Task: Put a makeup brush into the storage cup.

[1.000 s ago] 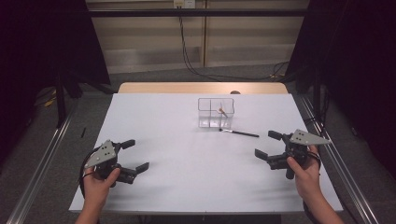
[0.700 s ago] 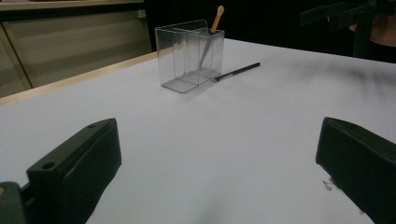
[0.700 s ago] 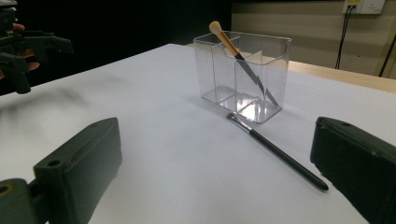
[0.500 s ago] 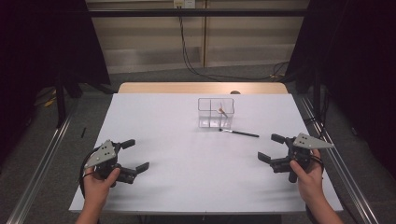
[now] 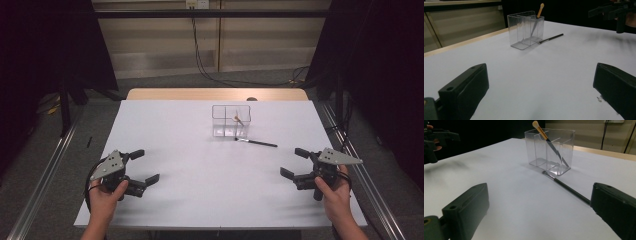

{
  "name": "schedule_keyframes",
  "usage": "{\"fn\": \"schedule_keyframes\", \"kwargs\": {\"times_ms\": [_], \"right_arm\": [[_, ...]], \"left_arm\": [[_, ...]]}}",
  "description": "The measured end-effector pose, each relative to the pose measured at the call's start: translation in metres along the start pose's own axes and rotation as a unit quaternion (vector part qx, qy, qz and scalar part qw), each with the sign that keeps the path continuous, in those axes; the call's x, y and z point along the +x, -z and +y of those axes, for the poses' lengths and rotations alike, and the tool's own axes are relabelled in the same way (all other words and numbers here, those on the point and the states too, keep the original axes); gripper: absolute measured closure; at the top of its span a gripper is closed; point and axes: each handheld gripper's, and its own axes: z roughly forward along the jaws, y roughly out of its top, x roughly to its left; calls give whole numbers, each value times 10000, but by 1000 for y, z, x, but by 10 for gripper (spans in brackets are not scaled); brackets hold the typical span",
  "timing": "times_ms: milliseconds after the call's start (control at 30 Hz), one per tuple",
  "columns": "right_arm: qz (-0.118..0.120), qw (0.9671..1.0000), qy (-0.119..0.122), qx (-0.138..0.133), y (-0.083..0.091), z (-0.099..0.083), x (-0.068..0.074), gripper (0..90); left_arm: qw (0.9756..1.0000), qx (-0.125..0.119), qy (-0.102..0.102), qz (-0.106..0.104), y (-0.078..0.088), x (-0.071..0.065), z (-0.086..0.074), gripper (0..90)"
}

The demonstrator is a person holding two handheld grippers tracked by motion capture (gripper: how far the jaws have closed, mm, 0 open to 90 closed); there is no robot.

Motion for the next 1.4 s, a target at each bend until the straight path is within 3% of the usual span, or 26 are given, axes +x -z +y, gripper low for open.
{"fn": "schedule_keyframes", "kwargs": {"times_ms": [667,1400], "right_arm": [[-51,9999,61,132,11,-11,3,18],[-164,9998,37,45,24,-20,3,18]], "left_arm": [[10000,-23,-5,47,5,0,0,1],[9999,-81,34,77,8,1,0,1]]}}
